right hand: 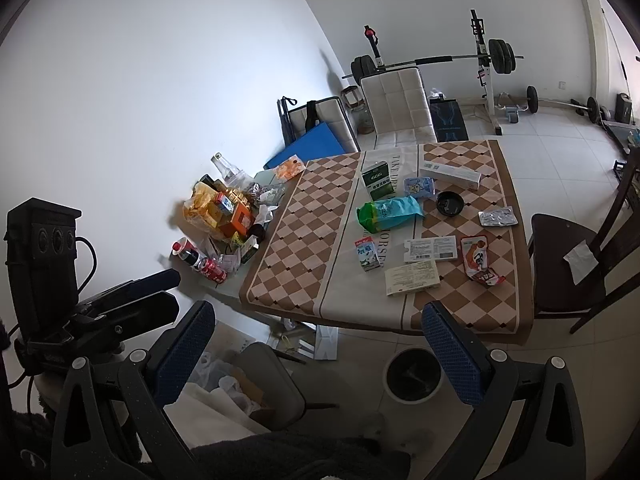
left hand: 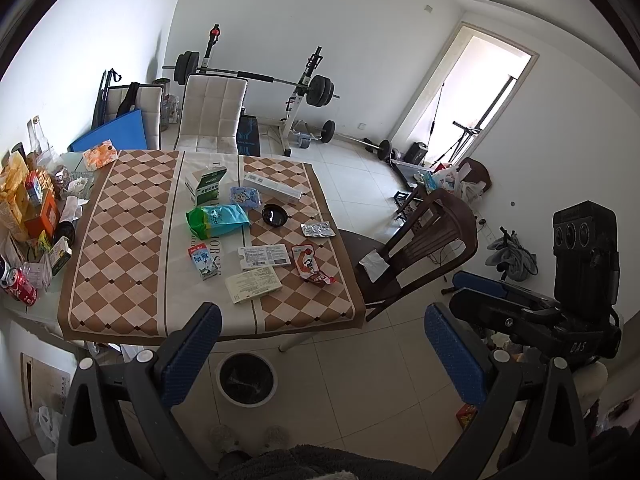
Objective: Collect trash
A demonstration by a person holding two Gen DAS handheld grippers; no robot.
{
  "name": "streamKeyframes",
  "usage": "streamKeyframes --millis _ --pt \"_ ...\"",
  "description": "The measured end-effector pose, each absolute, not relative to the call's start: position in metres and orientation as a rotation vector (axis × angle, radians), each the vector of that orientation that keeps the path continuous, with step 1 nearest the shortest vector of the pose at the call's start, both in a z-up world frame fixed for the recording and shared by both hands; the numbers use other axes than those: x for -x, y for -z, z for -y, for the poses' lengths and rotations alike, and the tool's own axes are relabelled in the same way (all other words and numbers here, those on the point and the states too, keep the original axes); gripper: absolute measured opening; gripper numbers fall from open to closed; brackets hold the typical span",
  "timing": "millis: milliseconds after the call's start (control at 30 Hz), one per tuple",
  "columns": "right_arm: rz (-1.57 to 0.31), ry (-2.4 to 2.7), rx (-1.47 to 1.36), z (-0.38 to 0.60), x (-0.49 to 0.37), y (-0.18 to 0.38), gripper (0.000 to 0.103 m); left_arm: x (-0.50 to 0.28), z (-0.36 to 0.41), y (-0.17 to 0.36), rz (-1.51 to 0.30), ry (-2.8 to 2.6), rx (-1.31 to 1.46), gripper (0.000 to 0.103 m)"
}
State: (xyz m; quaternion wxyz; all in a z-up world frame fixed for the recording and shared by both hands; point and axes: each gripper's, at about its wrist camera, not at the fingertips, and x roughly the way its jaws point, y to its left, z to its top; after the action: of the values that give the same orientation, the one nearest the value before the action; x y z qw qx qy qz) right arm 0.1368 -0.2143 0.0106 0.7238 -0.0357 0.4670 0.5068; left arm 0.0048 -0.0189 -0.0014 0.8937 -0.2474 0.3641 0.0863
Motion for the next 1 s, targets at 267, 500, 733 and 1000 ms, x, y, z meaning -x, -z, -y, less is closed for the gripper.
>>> streamKeyframes --millis 267,500,733,1000 --pt "-1.03 -1.118 0.082 0.215 -0.135 -0.01 0.103 -0.005 0.017 0.001 -0.757 -0.177 0.513 0.103" --pt "-1.032 -1.12 0.081 0.214 -0.134 -0.01 0.103 -0.005 0.02 0.003 -0.756 -0.176 0.514 0.103" --pt "-1.038 -1.128 0.091 0.212 -0.124 -0.01 0.103 -0.004 0.02 0.002 -0.755 -0.176 0.515 0.103" --pt "-1.041 -1.132 0.087 0.215 -0.125 -0.009 0.103 -0.004 0.023 0.003 -0.756 -0.175 0.514 0.103"
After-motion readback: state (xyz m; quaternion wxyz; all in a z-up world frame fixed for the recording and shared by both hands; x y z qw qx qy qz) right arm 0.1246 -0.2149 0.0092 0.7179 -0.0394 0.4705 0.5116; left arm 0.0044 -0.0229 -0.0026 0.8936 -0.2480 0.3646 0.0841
